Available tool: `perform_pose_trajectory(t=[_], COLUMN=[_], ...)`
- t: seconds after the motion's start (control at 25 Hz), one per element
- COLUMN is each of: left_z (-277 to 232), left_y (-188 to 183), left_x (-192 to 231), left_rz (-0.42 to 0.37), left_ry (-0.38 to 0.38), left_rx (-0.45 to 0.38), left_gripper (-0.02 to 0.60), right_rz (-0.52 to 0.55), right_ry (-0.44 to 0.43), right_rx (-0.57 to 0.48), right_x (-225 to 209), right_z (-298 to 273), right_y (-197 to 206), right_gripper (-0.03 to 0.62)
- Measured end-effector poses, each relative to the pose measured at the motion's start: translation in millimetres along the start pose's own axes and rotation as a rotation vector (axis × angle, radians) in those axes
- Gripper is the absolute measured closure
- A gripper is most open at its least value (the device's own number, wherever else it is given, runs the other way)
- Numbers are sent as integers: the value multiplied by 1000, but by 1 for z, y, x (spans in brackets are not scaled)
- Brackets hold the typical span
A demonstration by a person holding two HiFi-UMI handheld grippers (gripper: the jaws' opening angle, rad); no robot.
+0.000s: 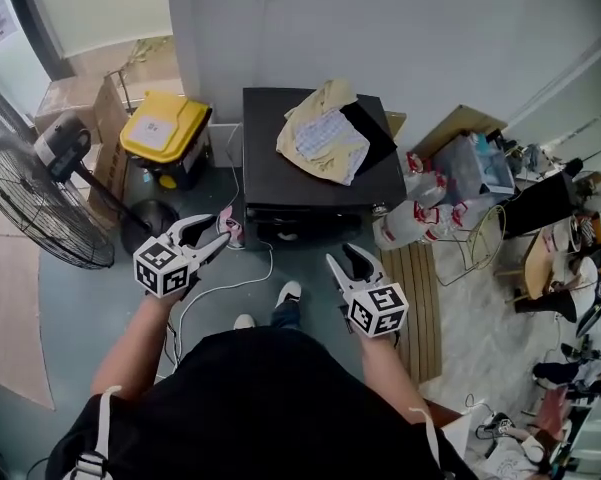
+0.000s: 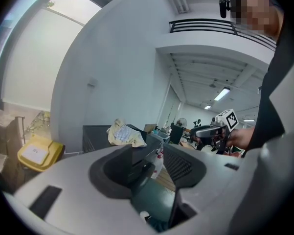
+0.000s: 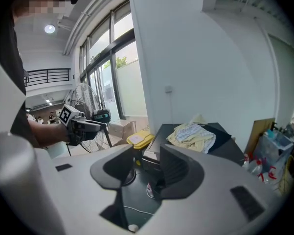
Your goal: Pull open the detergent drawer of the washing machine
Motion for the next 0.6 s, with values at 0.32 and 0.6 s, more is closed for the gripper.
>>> perform_pose_trajectory(t=[0.32,0.6], left_z=[-17,-44], left_y=[-8,-17], left_x=[8,14], left_rz=[10,22], left_ry=[-45,-75], left_rx=[2,-6], left_gripper=[377,377], right_rz=[27,35], right_ry=[-34,-60], right_rx=[3,14], right_x=[-33,-66], right_z=[-20,-38], right_y=[-21,-39], right_gripper=[422,421])
Point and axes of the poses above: the fingertips, and each gripper's own axes: z backward along the fingers, x to its left, y out of its underside, the point moved 10 cm from there along z, backward along the fingers, and after that the axes turned 9 degrees about -z, right-handed, at the moved point
